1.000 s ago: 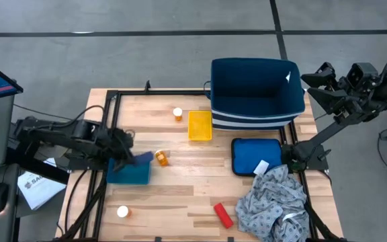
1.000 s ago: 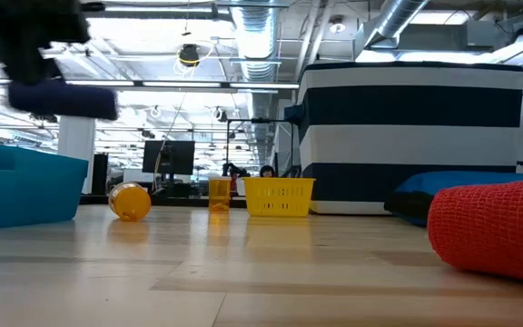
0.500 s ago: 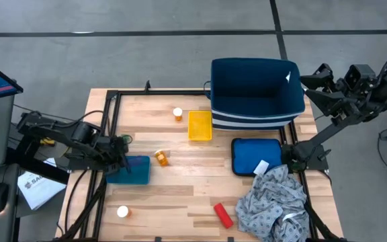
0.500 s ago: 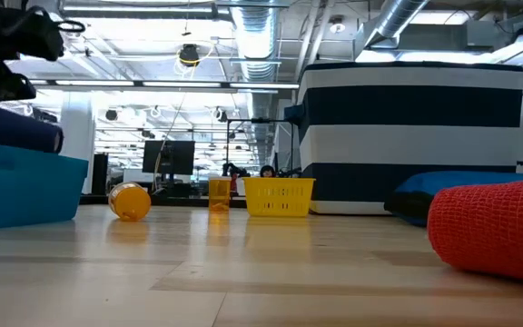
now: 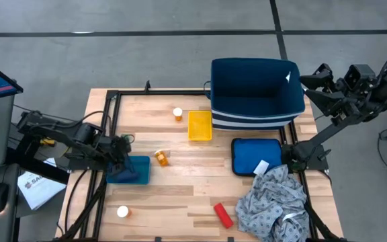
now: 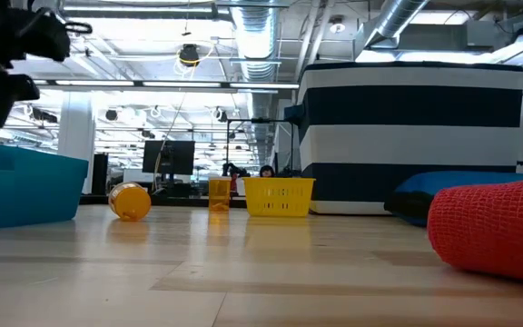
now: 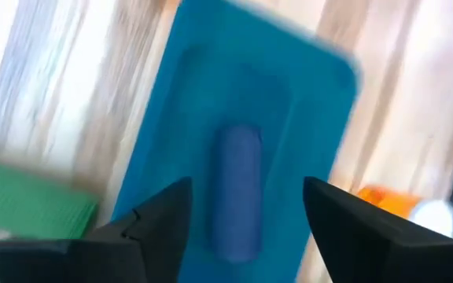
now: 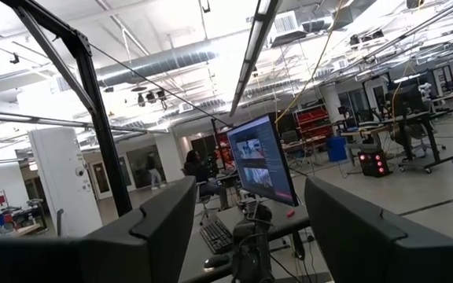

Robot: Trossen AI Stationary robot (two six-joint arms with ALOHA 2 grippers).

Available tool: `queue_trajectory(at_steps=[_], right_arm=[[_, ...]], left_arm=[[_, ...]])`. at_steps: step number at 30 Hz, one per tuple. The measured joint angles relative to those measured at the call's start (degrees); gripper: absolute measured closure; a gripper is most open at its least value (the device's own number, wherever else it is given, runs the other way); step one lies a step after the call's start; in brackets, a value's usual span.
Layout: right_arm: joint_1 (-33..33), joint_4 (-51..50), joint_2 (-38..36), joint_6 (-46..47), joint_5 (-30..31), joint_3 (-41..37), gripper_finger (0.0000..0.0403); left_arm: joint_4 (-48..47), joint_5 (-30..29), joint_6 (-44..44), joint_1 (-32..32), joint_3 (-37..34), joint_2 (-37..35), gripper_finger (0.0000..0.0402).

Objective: Pick & place medical supplies in basket/bin
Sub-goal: Put the green bandage into the blue bin

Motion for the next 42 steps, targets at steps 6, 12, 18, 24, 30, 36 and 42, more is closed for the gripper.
queue_trajectory(at_steps=[6, 12, 18, 24, 30, 36, 42], right_arm=[[0.02, 0.23, 0.00, 0.00, -0.02, 0.00, 0.0168], [0.02, 0.27, -0.04, -1.12, -0.20, 0.00, 0.0168], [0.00, 0.75, -0.52, -1.66, -0.15, 0.02, 0.0168], [0.02, 1.73, -0.48, -1.66, -0.16, 0.02, 0.0168], [1.27, 1.61, -0.39, -2.74, -1.23, 0.02, 0.0168], [1.55, 1.74, -0.37, -3.86, -1.31, 0.02, 0.0168], [1.55, 5.05, -0.39, -7.07, -1.51, 0.02, 0.0168]], left_arm=[[9.75, -10.23, -9.37, 0.36, 0.02, -1.97, 0.0165], [31.70, -17.57, -10.50, 5.97, 0.35, 0.70, 0.0158], [20.57, -17.56, -2.36, 17.69, 12.36, 14.43, 0.0156], [-14.59, -15.97, -5.30, 34.68, 27.35, 31.02, 0.0155], [-18.77, -13.14, -3.86, 42.21, 24.60, 35.54, 0.0154], [-15.04, -9.80, -8.70, 43.04, 17.07, 34.77, 0.0151], [-10.85, -8.61, -15.80, 43.23, 9.65, 34.94, 0.0151]])
